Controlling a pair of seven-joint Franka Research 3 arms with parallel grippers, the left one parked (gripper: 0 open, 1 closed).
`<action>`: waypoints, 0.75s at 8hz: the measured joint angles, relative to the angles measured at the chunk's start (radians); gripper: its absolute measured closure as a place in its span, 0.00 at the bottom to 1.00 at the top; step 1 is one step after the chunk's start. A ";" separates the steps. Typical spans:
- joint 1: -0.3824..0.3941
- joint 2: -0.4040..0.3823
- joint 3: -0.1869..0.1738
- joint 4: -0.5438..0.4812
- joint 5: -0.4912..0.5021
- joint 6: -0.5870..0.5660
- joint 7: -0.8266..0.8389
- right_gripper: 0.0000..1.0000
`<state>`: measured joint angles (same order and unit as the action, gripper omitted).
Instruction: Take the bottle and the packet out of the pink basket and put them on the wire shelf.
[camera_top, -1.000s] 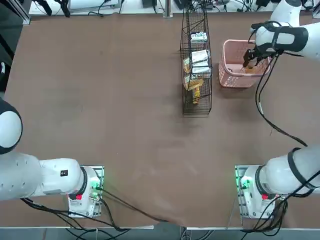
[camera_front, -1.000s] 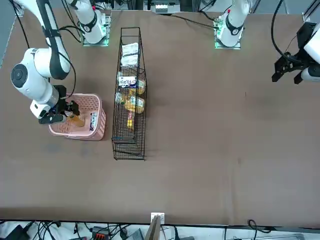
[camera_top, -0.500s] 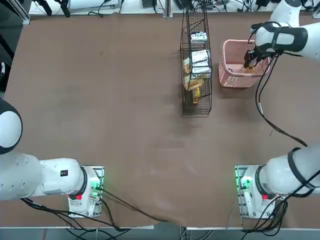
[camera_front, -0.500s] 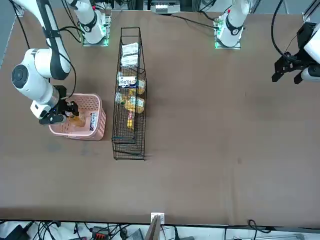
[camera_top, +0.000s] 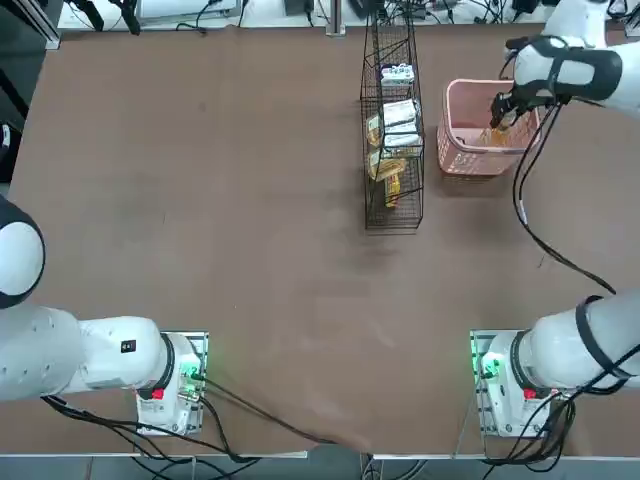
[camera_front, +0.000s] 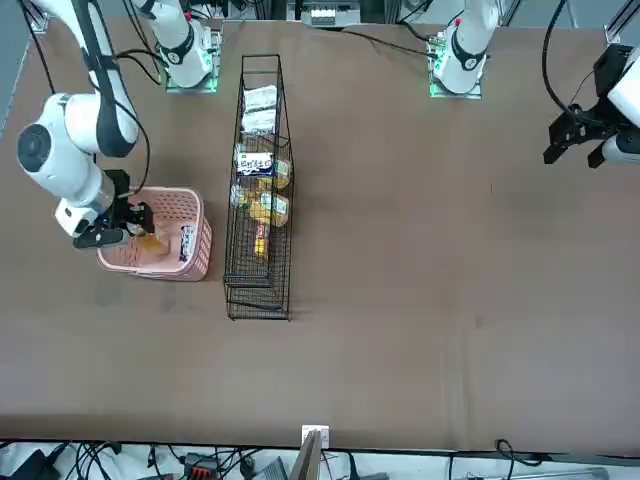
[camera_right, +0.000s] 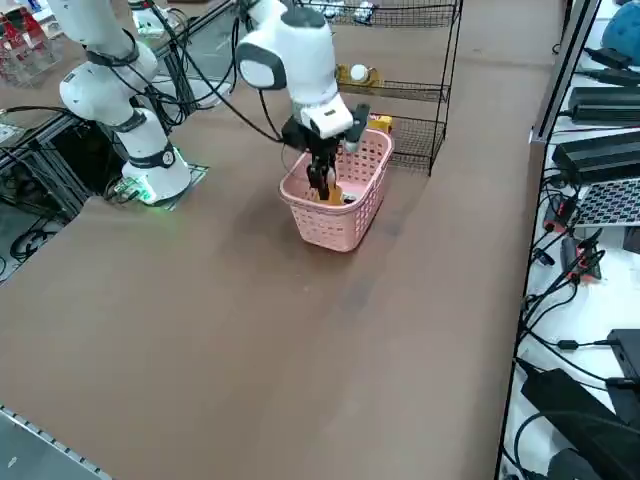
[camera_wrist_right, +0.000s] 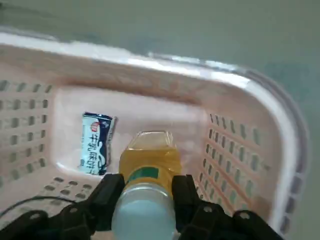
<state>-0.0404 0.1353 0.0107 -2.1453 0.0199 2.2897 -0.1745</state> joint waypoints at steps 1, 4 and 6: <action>0.000 -0.031 0.000 0.050 0.000 -0.080 0.000 0.45; -0.001 -0.082 -0.006 0.253 0.028 -0.327 0.000 0.45; -0.001 -0.076 -0.008 0.337 0.144 -0.399 0.015 0.45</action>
<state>-0.0416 0.0592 0.0023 -1.8085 0.1635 1.8912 -0.1594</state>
